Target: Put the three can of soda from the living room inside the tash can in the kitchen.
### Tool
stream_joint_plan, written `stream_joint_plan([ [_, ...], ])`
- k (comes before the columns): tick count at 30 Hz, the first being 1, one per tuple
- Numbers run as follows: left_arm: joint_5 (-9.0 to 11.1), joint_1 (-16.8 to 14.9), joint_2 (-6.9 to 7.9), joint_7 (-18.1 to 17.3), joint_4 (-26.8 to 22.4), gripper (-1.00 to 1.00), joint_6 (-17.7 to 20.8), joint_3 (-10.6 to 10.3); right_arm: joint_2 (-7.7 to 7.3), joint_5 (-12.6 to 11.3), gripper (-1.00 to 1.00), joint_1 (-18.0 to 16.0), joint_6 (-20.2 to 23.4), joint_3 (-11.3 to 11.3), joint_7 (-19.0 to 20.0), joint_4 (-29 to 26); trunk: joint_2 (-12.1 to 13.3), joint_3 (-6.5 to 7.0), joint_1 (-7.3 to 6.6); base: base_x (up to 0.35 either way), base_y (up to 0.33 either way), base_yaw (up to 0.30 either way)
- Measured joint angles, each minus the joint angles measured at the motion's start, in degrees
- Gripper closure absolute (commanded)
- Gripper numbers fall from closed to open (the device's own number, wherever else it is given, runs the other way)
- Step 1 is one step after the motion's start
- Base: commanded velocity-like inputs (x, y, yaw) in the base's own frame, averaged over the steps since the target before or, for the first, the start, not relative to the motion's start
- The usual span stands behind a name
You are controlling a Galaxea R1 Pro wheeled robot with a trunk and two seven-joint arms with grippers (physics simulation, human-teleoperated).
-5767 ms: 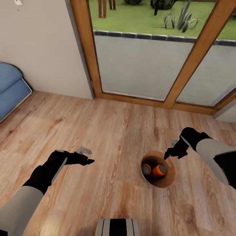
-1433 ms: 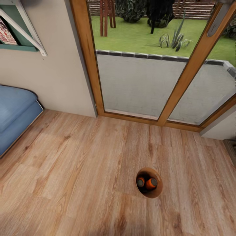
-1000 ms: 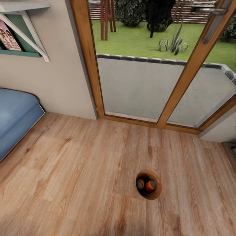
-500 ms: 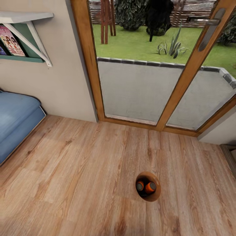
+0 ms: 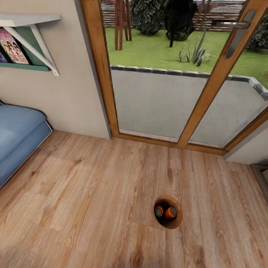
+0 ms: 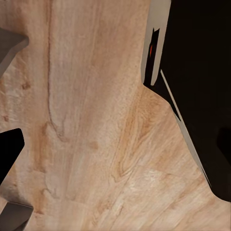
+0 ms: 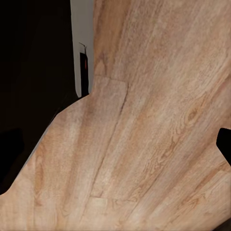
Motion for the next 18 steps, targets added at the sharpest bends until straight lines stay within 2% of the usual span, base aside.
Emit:
stream_joint_plan([
  [13, 0.0, 0.0, -0.11, 0.0, -0.1, -1.0, 0.0, 0.0, 0.08, 0.5, -1.0, 0.0, 0.0, 0.5, 0.1, 0.0, 0.0, 0.0, 0.0, 0.0, 0.0, 0.0],
  [18, 0.0, 0.0, -0.1, 0.0, -0.1, -1.0, 0.0, 0.0, 2.18, 0.4, -1.0, 0.0, 0.0, 0.5, 0.1, -0.1, 0.0, 0.0, 0.0, 0.0, 0.0, 0.0],
])
